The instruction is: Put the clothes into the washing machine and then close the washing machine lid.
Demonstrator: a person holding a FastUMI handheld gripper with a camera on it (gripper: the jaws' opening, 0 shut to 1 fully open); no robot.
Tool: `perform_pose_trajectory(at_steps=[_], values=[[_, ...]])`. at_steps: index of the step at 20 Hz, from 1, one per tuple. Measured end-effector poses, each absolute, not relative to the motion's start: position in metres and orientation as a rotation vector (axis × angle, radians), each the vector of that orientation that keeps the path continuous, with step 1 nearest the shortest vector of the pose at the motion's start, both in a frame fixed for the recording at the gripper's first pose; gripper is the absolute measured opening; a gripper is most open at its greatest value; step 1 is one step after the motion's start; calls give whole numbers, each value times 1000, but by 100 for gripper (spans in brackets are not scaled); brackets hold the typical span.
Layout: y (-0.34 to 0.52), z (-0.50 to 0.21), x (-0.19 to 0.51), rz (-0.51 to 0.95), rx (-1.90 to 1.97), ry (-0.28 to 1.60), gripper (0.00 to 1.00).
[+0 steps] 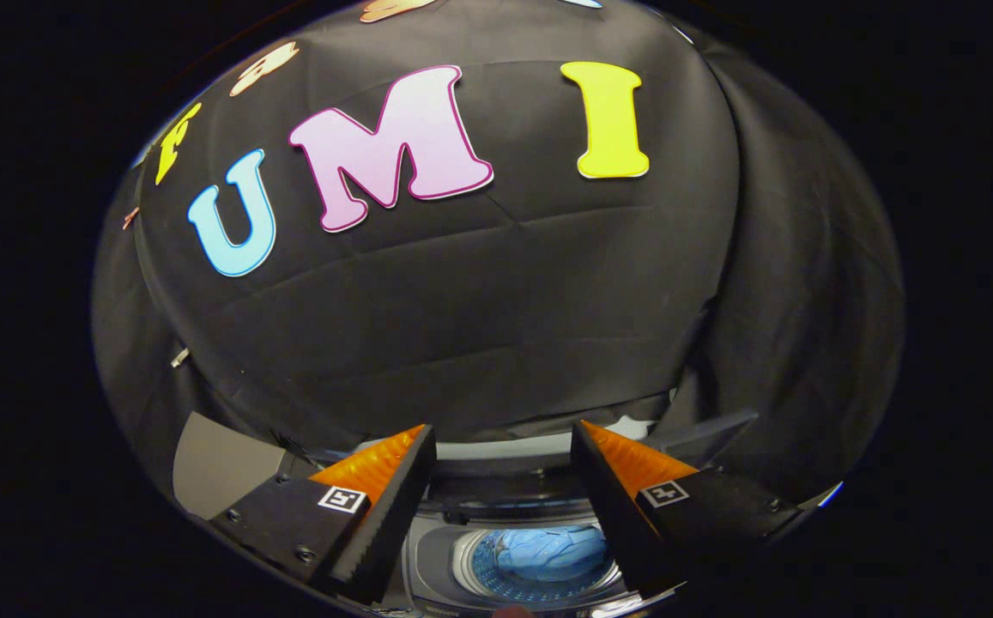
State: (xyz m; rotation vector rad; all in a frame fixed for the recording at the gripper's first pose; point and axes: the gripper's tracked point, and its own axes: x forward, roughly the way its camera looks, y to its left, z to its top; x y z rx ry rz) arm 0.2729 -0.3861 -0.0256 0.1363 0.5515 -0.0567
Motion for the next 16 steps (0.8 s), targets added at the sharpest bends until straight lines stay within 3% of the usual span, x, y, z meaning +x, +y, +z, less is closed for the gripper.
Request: perform_pose_trajectory(at_steps=[8,16], values=[[-398,-52,292,-138,45,599,100],[-397,-54,268,-177,-8,578,100]])
